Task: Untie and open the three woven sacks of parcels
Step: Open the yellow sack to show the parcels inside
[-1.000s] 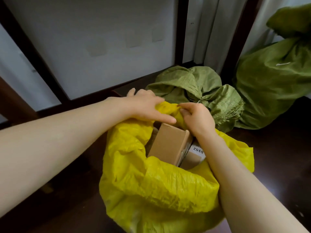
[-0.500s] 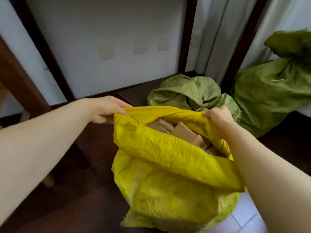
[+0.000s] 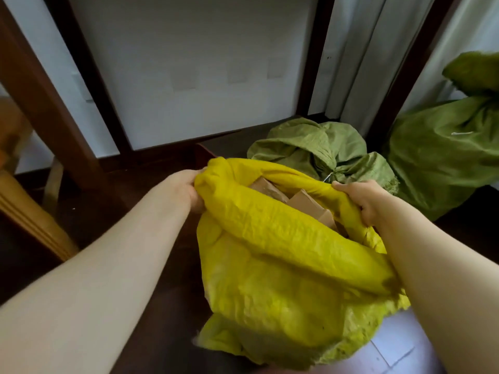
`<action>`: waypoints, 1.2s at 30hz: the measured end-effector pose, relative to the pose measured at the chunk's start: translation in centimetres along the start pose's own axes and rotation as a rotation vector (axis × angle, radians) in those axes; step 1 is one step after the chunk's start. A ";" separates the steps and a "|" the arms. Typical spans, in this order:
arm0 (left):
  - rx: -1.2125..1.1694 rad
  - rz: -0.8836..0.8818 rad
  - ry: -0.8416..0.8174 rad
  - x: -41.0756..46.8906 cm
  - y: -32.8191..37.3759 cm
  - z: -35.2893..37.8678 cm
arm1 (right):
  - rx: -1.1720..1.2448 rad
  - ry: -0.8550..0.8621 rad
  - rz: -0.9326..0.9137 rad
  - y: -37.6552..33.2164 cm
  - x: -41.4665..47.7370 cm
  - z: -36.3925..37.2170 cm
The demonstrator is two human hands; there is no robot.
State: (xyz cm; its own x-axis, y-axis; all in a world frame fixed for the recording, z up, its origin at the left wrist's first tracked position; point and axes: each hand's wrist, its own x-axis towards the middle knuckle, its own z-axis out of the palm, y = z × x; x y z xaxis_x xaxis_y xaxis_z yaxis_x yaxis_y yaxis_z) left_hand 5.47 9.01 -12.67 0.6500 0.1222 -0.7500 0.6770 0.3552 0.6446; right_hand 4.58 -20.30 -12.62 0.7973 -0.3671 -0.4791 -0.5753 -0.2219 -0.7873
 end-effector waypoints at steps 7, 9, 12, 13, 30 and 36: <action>0.017 0.260 -0.022 -2.3 -1.0 1.5 | 0.003 0.102 -0.211 -0.4 0.1 1.0; 0.598 0.416 0.168 -3.4 0.2 0.5 | -0.012 0.087 -0.246 -0.5 0.0 1.1; 1.242 0.370 0.270 -6.4 1.1 -0.4 | -0.114 -0.049 -0.250 -0.5 -0.4 1.9; 1.284 0.272 0.189 -7.3 0.8 -0.3 | -0.184 -0.106 -0.242 -0.6 -0.8 2.3; -0.669 0.214 -0.253 -2.3 -0.9 4.2 | -0.548 -0.254 0.017 0.5 -5.2 -2.0; -0.387 0.052 -0.007 -1.9 -3.0 4.0 | 0.590 0.057 0.088 4.0 0.6 0.0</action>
State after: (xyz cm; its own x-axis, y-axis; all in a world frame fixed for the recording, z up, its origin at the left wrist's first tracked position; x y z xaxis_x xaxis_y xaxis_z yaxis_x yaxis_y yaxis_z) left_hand 3.54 4.02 -12.59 0.6830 0.1433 -0.7163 0.4637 0.6726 0.5767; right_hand 2.76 -21.37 -16.05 0.7306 -0.4127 -0.5439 -0.4272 0.3452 -0.8357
